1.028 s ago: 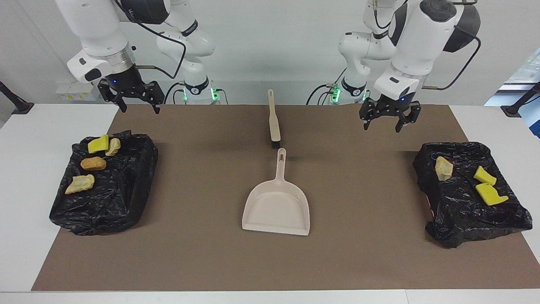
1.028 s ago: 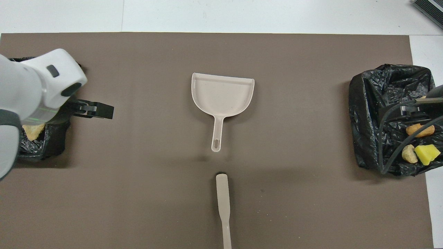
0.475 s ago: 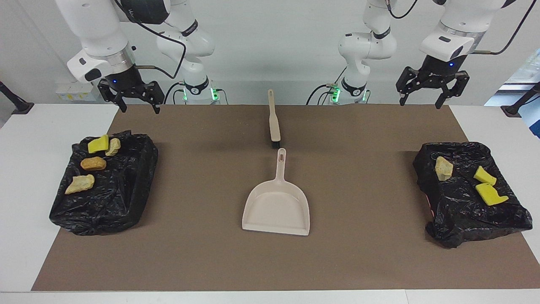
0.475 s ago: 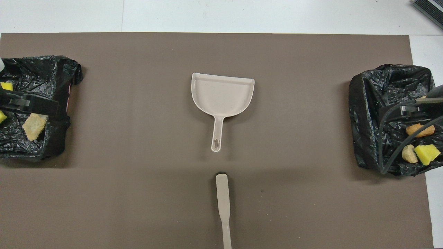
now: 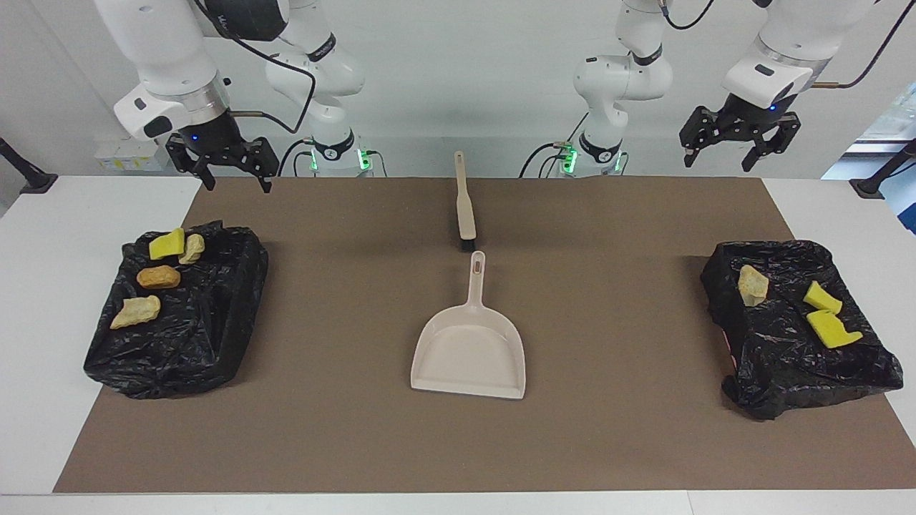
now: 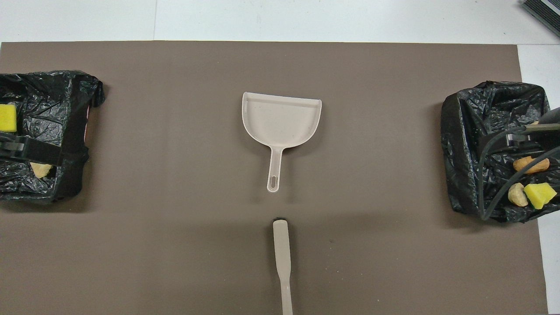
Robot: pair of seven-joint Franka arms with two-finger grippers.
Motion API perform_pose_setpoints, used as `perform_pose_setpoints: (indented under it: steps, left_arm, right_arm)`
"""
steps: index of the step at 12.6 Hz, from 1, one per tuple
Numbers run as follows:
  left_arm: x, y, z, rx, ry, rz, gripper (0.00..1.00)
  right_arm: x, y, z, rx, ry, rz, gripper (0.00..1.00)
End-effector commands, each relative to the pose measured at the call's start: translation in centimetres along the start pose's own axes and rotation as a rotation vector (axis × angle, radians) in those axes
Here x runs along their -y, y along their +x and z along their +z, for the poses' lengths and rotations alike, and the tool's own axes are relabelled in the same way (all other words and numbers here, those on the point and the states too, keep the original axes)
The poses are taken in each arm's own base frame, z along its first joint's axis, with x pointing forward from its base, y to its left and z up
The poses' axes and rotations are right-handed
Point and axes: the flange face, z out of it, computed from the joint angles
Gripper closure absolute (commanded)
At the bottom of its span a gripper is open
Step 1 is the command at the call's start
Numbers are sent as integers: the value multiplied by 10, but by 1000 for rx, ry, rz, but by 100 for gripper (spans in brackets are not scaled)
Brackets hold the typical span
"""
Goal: Sweep and dump trash in bin
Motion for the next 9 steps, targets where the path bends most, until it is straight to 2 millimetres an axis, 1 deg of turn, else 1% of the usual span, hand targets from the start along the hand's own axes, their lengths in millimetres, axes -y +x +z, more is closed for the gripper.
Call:
perform_pose_setpoints:
  steps: [1, 9]
  left_arm:
    - [22, -5, 0, -30, 8, -26, 0]
    - [26, -8, 1, -16, 6, -30, 0]
  right_arm:
    - [-2, -1, 0, -9, 18, 16, 0]
    - [-2, -1, 0, -9, 18, 17, 0]
